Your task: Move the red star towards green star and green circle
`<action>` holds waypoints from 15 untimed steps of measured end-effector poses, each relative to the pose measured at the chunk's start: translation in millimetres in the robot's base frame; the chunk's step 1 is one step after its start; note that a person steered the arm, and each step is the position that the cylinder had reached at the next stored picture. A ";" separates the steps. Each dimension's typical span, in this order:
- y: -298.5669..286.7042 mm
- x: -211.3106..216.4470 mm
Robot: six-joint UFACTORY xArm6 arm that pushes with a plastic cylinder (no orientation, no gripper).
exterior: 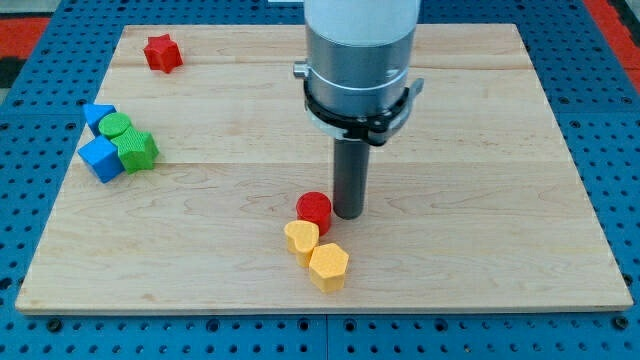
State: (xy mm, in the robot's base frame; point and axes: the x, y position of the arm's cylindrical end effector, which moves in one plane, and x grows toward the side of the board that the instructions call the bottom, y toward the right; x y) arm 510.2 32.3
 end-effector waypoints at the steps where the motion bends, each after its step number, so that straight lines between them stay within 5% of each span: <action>1: 2.4 -5.3; 2: 22.6 -78.2; 7: -162.9 -318.8; 10: -259.5 -296.9; 13: -203.6 -226.2; 15: -258.3 -255.4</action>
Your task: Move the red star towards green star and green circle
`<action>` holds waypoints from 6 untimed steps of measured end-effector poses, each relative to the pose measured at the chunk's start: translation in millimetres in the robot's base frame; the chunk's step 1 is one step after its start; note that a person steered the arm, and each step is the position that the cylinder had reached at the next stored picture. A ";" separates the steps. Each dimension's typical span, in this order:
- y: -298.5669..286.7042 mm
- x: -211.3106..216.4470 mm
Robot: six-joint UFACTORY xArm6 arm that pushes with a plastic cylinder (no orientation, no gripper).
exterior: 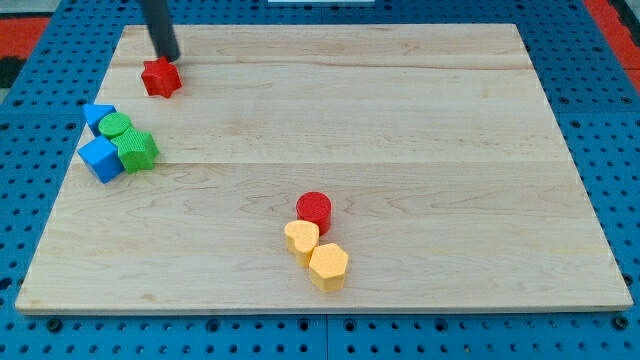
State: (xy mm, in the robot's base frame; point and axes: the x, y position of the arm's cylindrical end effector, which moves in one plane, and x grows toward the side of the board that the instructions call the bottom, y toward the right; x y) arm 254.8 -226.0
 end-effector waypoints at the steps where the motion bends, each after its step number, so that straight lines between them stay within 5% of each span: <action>1: -3.6 23.6; 3: 92.8 80.8; 6: 45.0 73.4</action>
